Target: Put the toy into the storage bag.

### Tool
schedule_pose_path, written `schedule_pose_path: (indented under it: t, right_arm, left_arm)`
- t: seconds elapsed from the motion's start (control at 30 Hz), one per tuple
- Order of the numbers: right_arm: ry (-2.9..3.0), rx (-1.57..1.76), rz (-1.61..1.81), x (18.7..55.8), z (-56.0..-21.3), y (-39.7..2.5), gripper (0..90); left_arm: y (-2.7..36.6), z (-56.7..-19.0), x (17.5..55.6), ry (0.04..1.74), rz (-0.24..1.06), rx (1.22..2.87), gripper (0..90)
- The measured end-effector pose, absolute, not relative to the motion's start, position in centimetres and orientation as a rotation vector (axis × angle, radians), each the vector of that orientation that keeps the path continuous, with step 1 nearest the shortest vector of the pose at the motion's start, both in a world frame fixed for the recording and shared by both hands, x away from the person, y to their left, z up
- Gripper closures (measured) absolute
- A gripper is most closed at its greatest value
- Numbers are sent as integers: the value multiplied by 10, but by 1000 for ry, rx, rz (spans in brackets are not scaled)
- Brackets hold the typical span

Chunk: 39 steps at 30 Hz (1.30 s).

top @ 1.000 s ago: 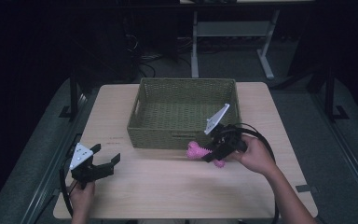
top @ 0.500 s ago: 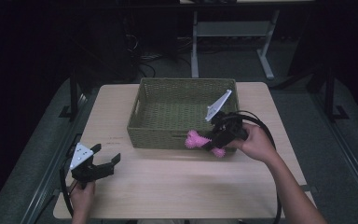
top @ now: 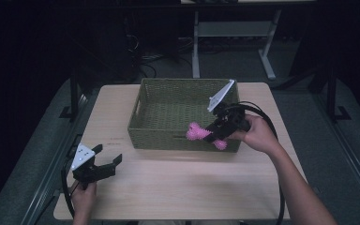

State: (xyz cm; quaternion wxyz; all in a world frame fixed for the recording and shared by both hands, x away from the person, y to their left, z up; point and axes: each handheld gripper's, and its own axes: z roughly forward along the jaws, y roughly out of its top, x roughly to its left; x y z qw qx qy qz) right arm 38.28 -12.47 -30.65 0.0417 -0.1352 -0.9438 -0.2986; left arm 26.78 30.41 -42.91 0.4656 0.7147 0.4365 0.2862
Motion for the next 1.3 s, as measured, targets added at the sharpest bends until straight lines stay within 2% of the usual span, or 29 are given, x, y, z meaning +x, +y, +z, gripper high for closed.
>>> schedule_pose_path:
  t: [1.3]
  right_arm:
    - [-2902,-437,-876,425,-295,-117,581]
  left_arm:
    - [307,-429,268,1077,698,1748,133]
